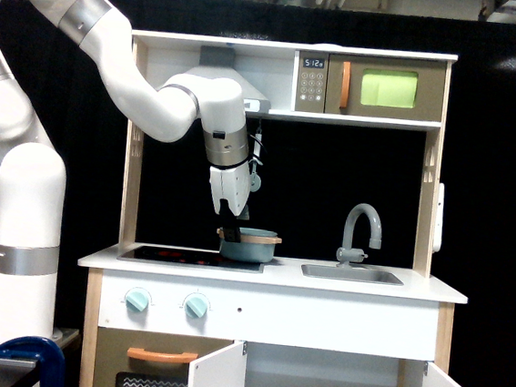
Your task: Put the bowl inside the kitchen cabinet
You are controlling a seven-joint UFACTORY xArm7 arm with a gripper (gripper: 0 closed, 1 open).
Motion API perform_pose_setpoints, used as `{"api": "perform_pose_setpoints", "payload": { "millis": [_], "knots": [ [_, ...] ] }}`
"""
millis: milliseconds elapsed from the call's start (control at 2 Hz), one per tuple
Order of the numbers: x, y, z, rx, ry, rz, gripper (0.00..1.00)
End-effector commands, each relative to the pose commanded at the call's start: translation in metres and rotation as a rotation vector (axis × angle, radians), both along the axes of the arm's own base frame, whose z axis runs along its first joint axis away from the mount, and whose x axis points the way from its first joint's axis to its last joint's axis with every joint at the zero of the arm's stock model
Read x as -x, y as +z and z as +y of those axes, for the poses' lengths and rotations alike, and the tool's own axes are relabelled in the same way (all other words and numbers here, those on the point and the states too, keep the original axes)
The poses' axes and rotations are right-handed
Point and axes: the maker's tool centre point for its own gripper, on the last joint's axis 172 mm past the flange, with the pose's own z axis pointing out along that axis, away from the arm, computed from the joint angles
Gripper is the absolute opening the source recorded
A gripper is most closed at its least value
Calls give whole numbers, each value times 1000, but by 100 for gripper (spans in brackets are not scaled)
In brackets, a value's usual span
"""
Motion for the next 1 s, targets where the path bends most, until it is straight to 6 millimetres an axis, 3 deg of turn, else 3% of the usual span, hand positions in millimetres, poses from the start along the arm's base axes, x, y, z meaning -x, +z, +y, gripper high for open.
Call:
{"api": "perform_pose_setpoints", "payload": {
  "millis": [500, 1000],
  "knots": [
    [-11, -10, 31, 0, 0, 0, 100],
    [-14, -18, 40, 0, 0, 0, 0]
  ]
}}
